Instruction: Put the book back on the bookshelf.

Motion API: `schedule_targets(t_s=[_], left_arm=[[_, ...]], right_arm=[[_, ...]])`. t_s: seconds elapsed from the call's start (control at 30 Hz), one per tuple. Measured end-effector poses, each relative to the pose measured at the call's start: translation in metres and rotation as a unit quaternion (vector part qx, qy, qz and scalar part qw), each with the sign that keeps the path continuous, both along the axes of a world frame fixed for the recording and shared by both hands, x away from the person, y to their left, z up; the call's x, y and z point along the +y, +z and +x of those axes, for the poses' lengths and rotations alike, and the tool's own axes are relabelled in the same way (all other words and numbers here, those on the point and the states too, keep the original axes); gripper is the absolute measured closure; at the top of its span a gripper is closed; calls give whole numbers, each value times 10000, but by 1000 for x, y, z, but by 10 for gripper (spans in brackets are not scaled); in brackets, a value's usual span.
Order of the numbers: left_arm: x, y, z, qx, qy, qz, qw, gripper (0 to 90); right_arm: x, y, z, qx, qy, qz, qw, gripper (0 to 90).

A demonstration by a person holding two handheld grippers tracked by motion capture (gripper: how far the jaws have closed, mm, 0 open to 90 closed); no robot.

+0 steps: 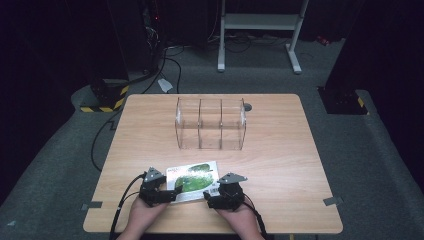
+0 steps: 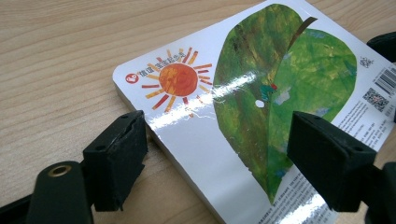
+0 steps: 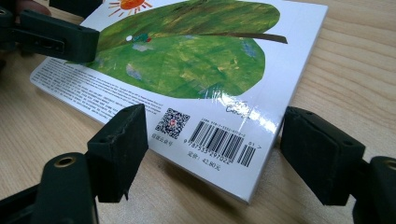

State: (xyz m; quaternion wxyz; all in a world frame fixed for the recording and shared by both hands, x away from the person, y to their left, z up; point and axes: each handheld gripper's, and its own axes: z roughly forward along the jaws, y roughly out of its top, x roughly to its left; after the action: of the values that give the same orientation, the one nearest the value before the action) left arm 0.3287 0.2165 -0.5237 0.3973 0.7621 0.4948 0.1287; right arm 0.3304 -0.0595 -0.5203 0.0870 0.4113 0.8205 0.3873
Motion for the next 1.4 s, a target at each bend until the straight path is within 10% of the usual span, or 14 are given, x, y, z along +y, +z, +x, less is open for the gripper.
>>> schedule_targets(t_s=[1.1,1.4], left_arm=[[9,26,-8,-714,129,-561,9958,350],[10,25,-8,-642,103,-555,9963,348]], right_arm=[[9,-1,-17,-131,153,-308,9993,133],[10,-2,-17,-203,36,-419,9989,178]])
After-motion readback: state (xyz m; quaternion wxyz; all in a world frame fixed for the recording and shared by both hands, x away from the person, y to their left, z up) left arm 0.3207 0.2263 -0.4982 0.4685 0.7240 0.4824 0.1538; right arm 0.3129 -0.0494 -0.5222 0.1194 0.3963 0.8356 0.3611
